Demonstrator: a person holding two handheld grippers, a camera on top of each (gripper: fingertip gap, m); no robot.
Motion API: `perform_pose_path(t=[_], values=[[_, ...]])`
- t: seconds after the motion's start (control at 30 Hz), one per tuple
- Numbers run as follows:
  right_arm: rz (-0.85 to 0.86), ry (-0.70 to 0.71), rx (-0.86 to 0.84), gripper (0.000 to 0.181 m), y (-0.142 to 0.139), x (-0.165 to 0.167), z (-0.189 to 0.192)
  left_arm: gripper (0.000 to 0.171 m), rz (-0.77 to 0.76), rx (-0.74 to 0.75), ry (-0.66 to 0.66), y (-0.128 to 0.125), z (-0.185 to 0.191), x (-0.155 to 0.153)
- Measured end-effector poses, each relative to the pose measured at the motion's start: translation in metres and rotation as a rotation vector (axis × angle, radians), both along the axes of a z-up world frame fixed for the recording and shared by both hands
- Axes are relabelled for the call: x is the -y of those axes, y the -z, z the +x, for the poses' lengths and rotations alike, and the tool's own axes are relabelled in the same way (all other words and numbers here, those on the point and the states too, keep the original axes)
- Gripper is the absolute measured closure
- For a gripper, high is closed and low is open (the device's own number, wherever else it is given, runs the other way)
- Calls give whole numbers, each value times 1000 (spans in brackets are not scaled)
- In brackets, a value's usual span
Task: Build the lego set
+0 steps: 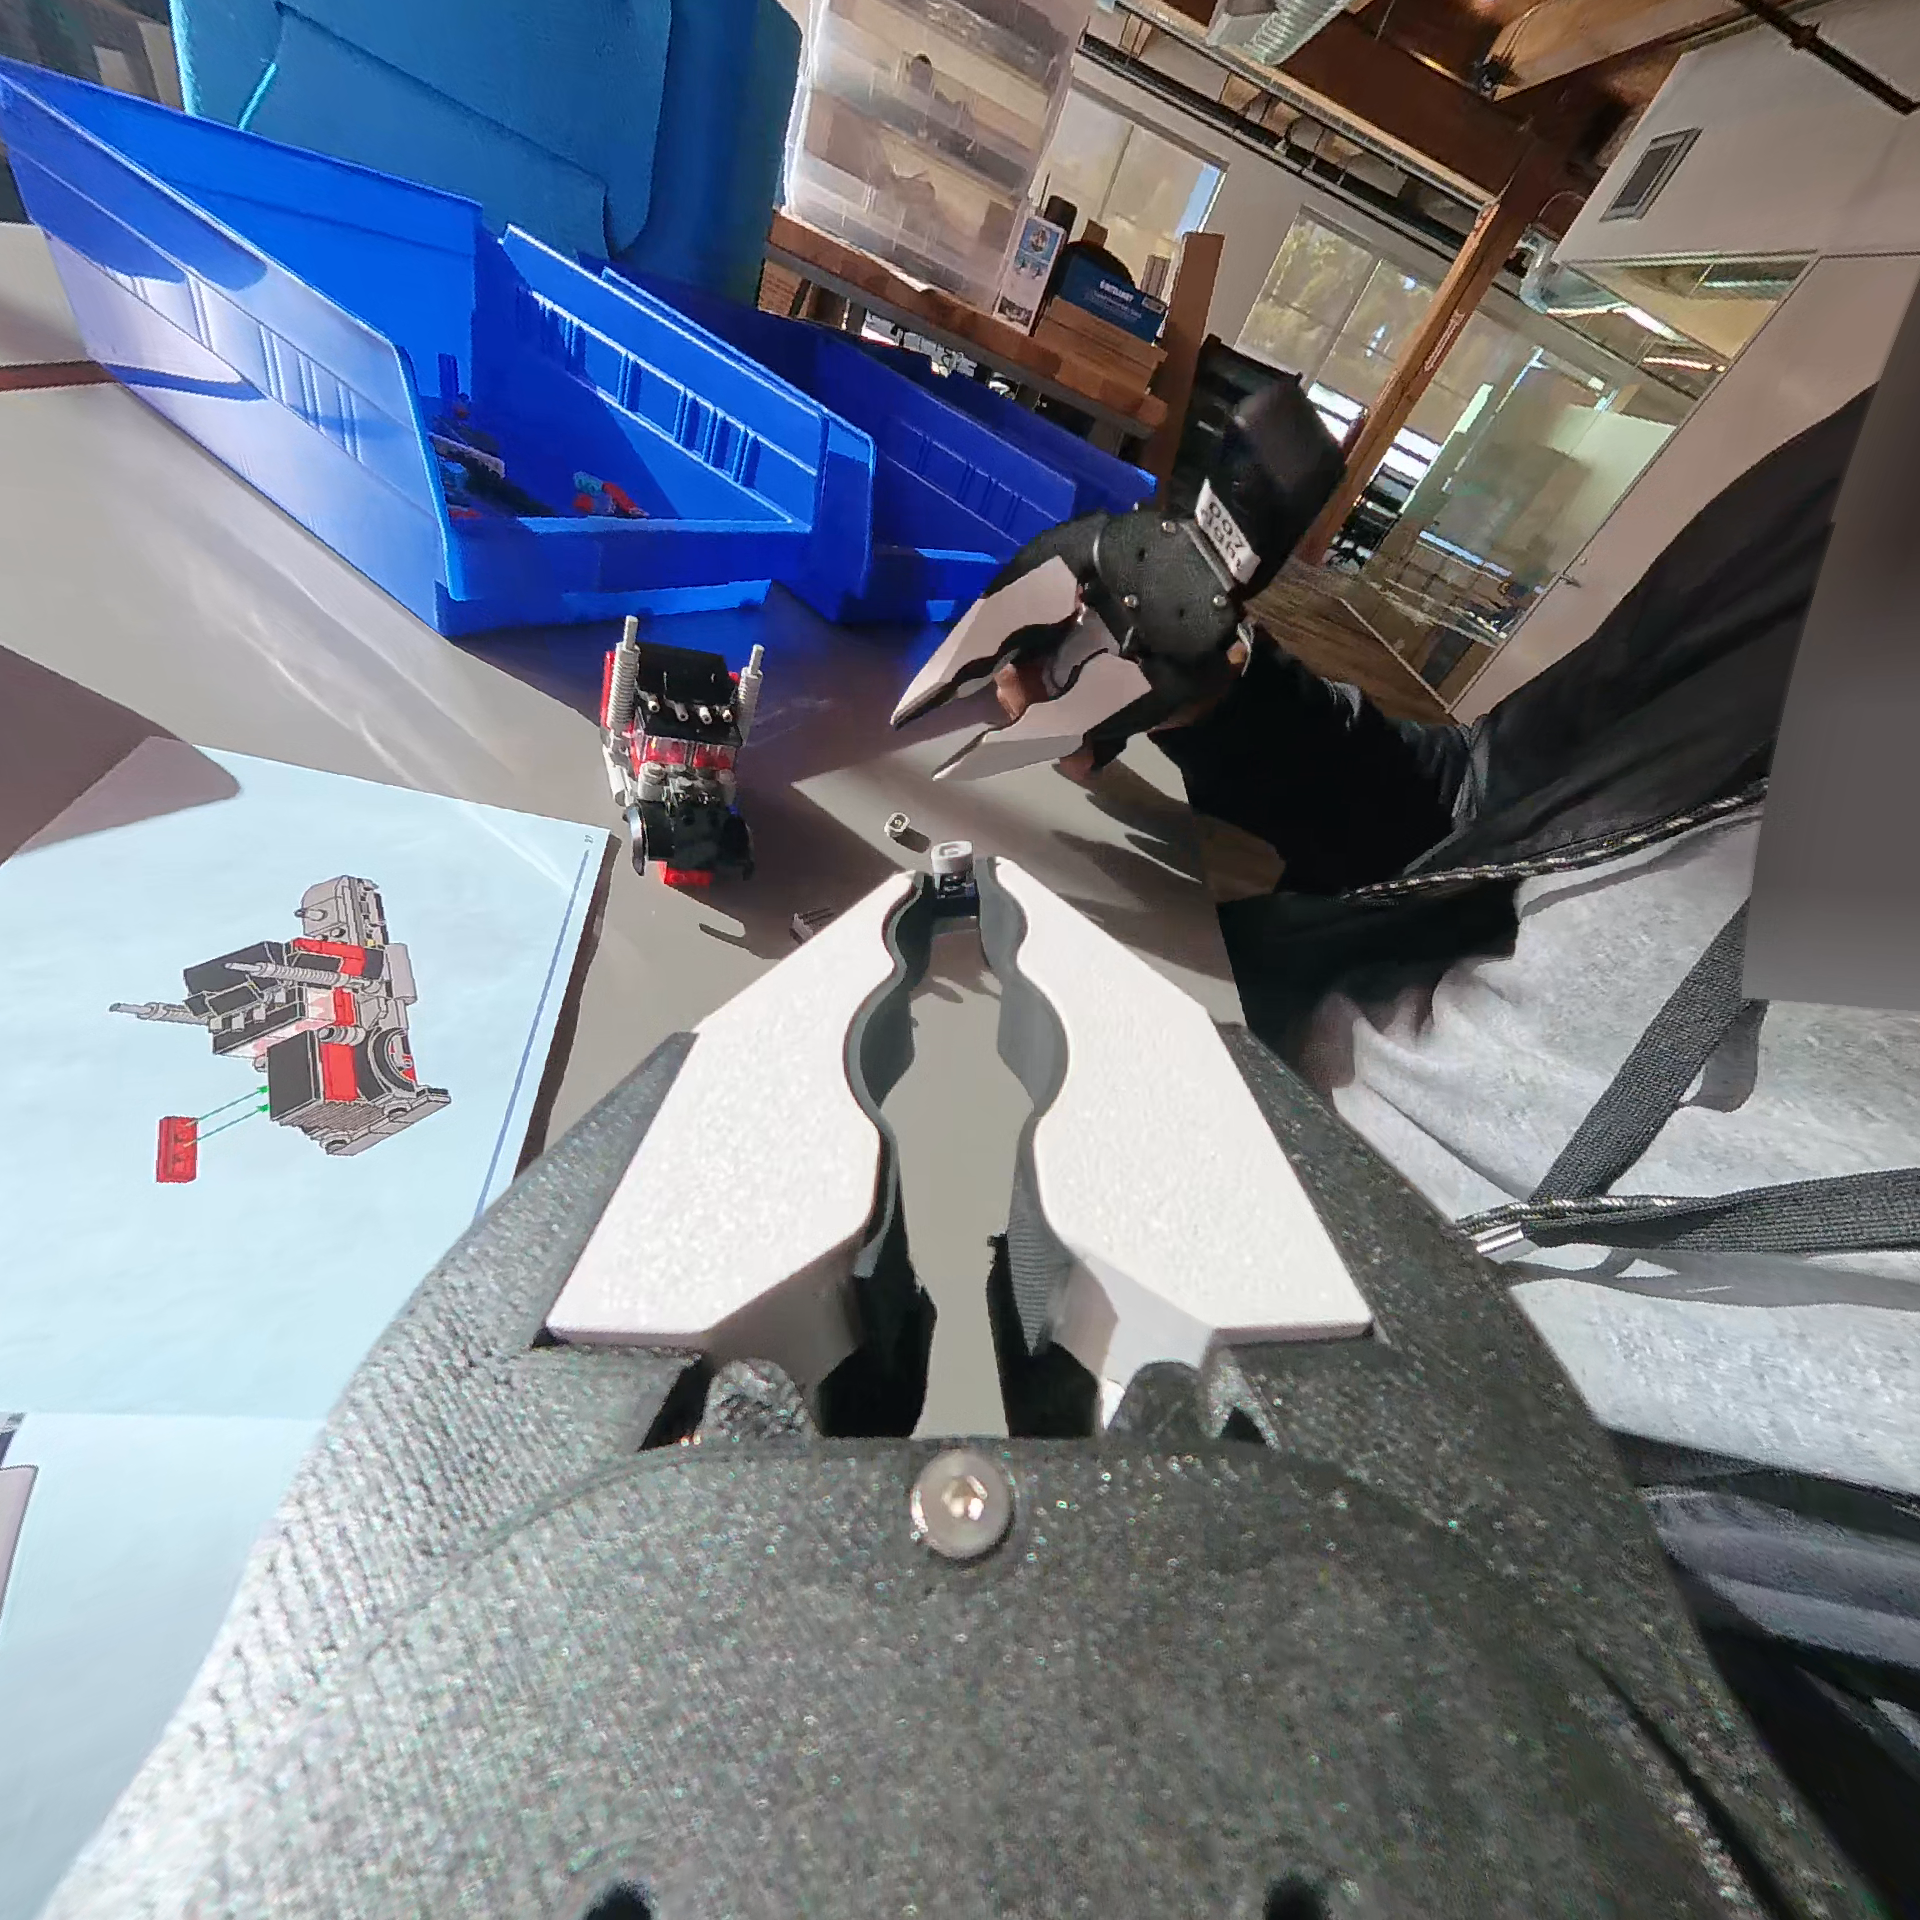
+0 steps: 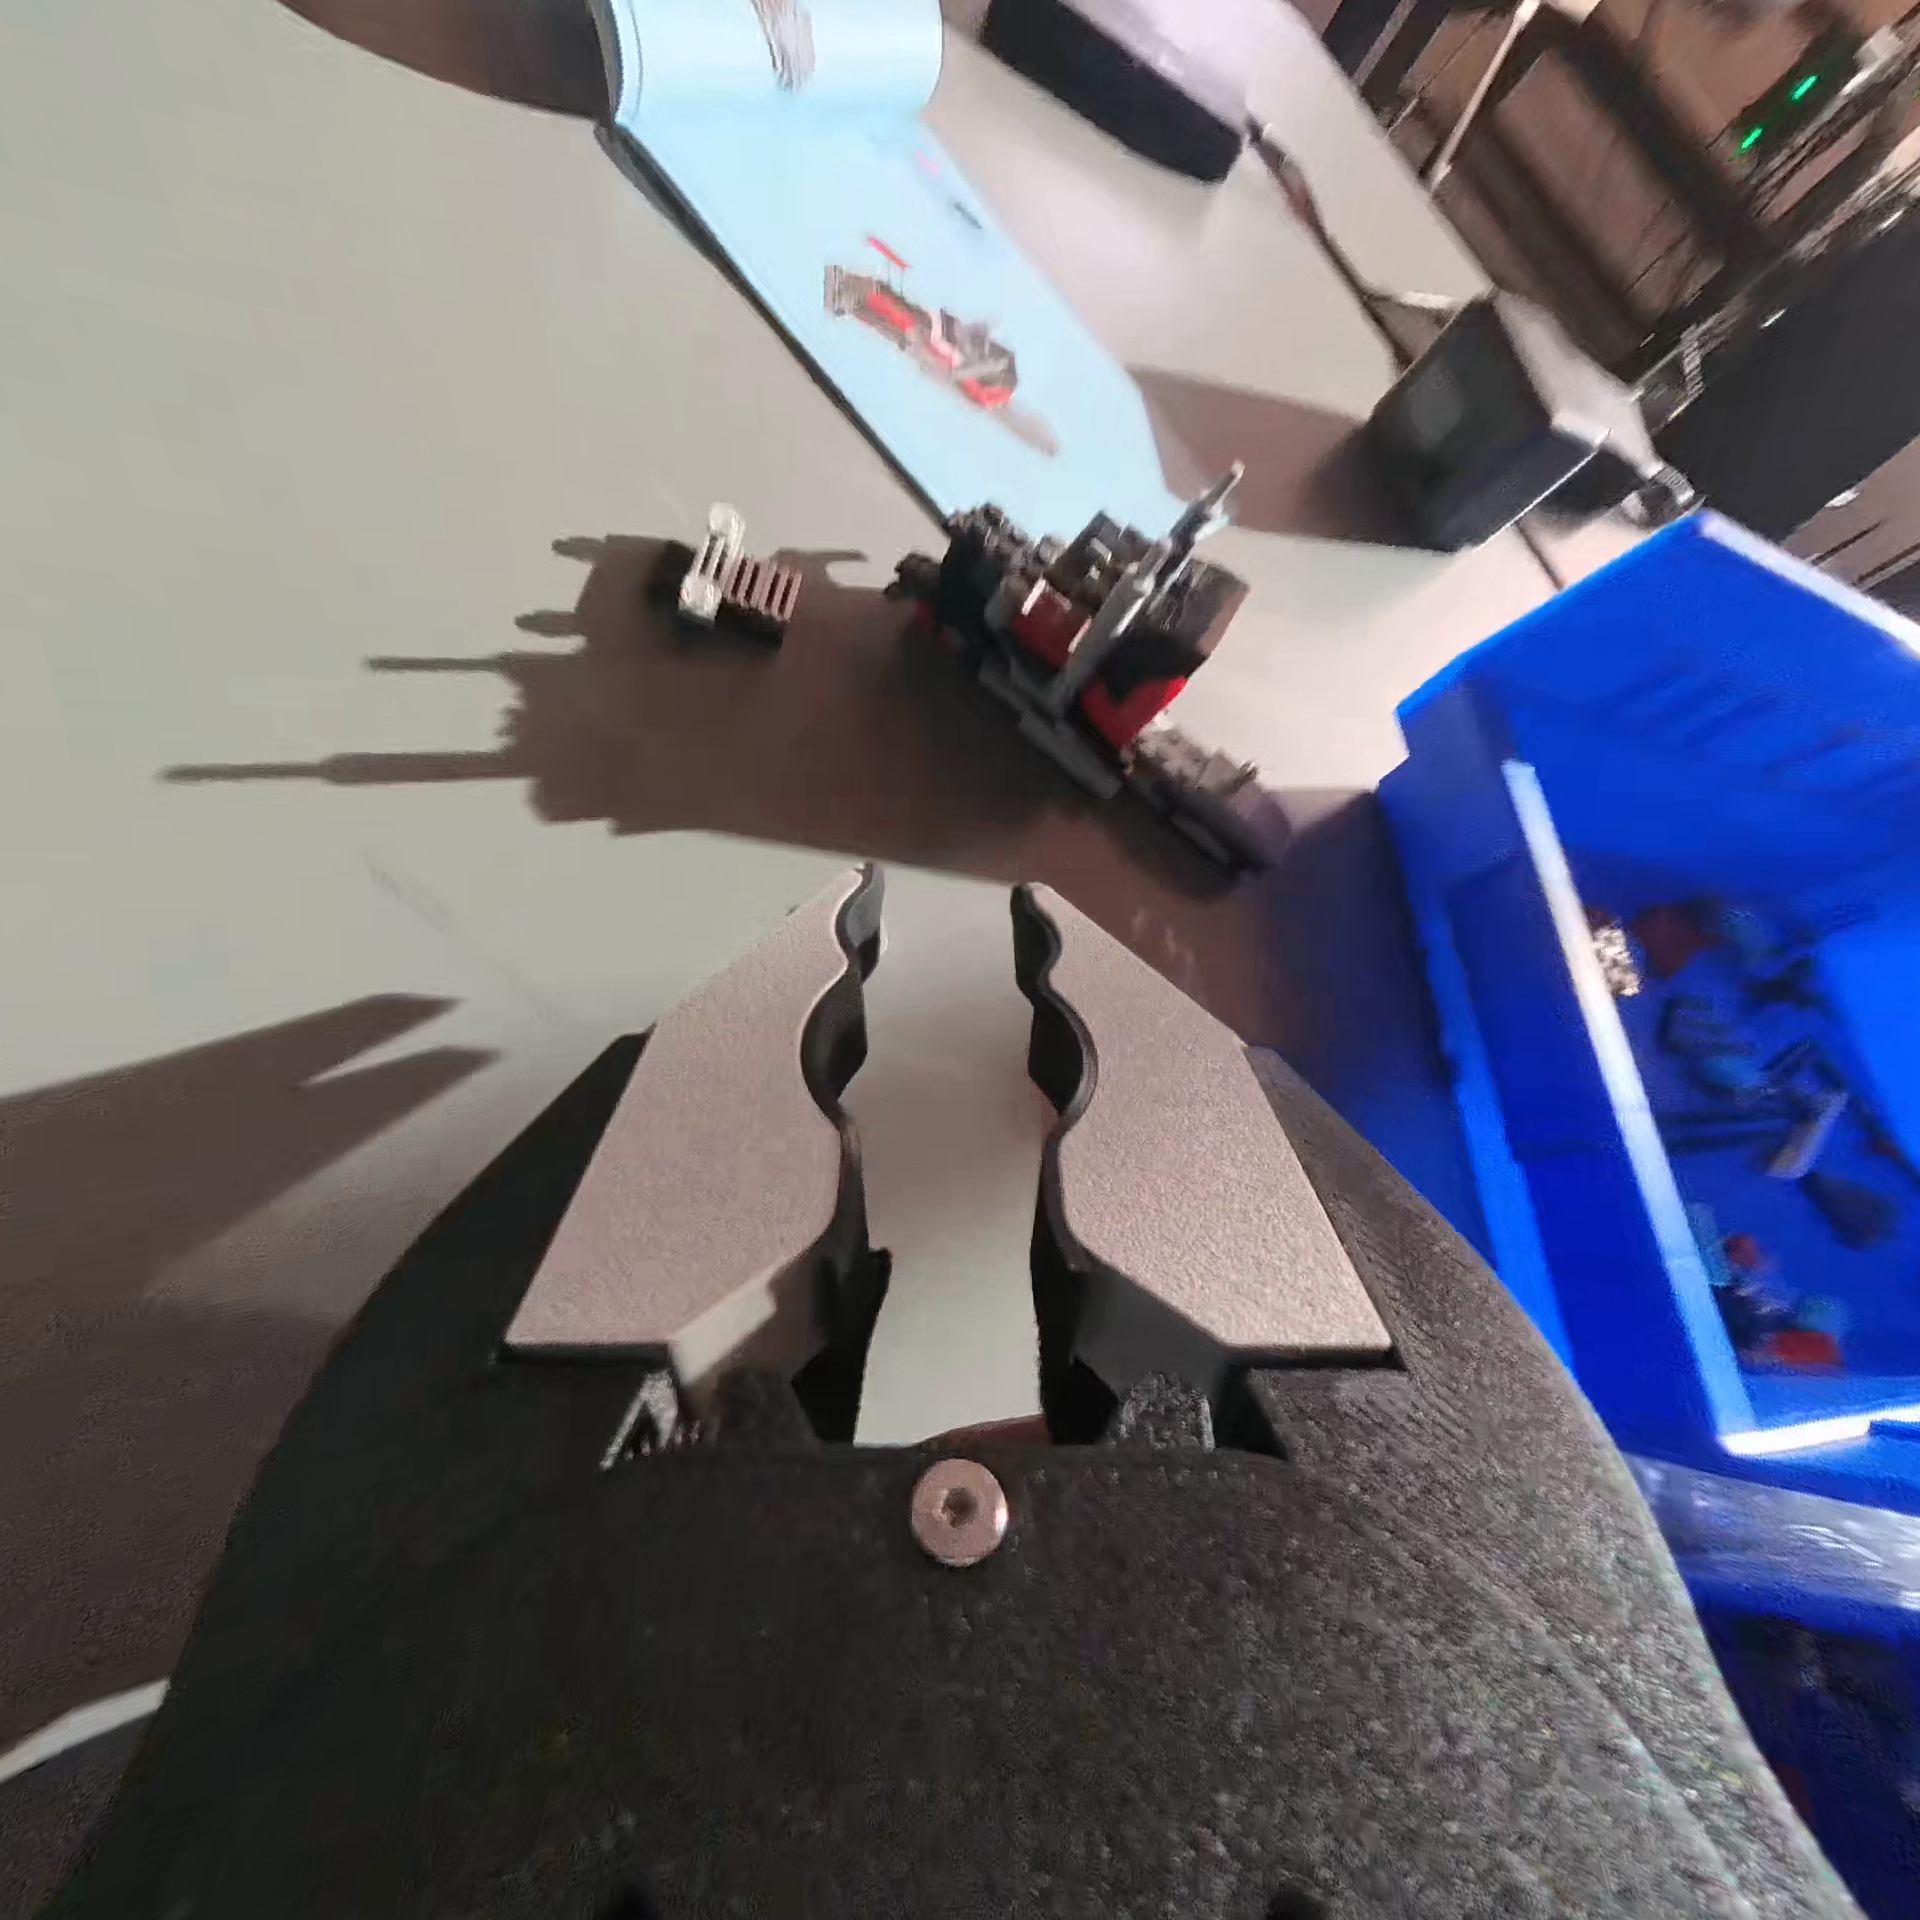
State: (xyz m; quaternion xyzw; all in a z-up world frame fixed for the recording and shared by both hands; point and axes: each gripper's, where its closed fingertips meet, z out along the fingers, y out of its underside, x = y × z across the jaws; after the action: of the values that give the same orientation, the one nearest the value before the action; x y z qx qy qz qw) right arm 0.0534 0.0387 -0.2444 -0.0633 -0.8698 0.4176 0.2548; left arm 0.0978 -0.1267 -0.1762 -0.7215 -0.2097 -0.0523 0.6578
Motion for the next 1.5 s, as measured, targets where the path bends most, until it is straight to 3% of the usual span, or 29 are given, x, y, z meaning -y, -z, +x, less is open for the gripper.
perform_pose_path(t=[0.13, 0.3, 0.4, 0.57, 0.67, 0.87, 1.0, 1.17, 1.5], values=[[17, -41, 136, 154, 18, 4, 5, 163, -39, 12, 15, 9, 2, -2], [100, -51, 165, 155, 30, 5, 5, 163, -57, 14, 18, 12, 3, -3], [124, -64, 173, 169, 34, 6, 6, 163, -58, 8, 23, 11, 4, -2], [123, -107, 139, 170, 32, 22, 8, 163, -59, -5, 37, 11, 8, -3], [72, -158, 97, 171, 19, 42, 10, 163, -57, -20, 48, 10, 11, -3], [-181, -335, 56, 171, -46, 105, 28, 163, -63, -64, 66, 8, 14, -6], [-274, -436, 84, 171, -73, 148, 45, 163, -68, -94, 66, 7, 15, -7], [-305, -489, 168, 171, -78, 173, 54, 162, -66, -147, 64, 4, 17, -6], [-380, -542, 274, 171, -85, 174, 66, 163, -37, -253, 71, -8, 22, -7]])
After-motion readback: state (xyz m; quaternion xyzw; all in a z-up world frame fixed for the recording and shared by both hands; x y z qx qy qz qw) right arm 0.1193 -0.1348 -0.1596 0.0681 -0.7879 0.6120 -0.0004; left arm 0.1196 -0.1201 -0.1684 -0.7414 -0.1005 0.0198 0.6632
